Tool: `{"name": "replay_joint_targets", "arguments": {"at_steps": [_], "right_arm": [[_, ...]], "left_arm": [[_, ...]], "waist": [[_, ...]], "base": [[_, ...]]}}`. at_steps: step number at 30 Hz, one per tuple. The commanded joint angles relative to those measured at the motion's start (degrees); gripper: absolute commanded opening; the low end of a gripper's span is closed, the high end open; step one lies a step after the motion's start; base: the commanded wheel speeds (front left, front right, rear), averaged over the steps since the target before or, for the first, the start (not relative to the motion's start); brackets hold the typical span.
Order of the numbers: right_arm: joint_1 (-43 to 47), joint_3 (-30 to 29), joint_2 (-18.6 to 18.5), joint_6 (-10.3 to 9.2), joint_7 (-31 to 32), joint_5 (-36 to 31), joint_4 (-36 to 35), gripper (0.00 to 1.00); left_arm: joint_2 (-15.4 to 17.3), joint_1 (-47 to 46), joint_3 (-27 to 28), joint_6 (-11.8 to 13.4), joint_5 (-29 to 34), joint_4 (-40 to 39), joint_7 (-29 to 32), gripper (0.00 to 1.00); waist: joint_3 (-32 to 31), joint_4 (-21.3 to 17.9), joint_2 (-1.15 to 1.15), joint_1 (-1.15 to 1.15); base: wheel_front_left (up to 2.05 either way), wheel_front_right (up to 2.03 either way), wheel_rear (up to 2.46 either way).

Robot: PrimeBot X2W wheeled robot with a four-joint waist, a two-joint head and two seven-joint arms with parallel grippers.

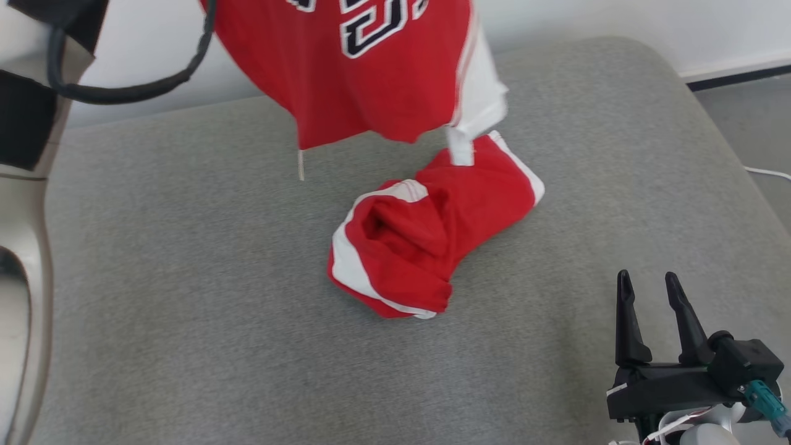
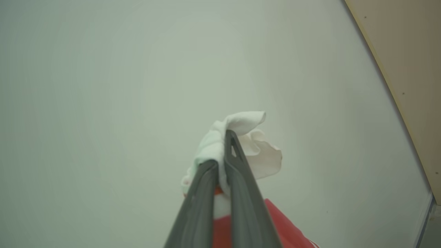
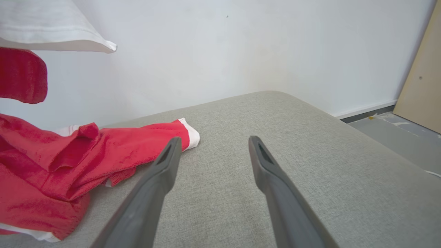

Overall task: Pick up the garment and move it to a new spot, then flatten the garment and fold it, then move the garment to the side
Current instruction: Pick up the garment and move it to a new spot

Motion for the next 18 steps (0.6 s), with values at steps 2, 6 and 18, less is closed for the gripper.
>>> {"name": "replay_joint_targets", "arguments": {"at_steps": [2,6,18], "right_arm": [[0.06,-0.31,0.01,-0.12,-0.02,-0.96,-0.75,1.0],[-0.23,-1.05,-0.16,-0.12,-0.03,-2.26,-2.75,1.0],[0.51,-1.96,-3.98,-0.12,-0.02,-5.0,-9.62,1.0]], "left_arm": [[0.69,-0.53,0.19,0.15,-0.9,0.47,-0.9,0.0],[2.35,1.01,1.39,0.31,-2.26,1.39,-2.17,0.0],[8.86,7.96,3.91,1.84,-4.68,0.88,-4.52,0.0]], "waist": [[0.26,3.64,-0.01,0.0],[0.66,7.91,-0.01,0.0],[3.54,20.96,-0.01,0.0]], "base": [[0.0,0.0,0.0],[0.0,0.0,0.0],[0.0,0.0,0.0]]}}
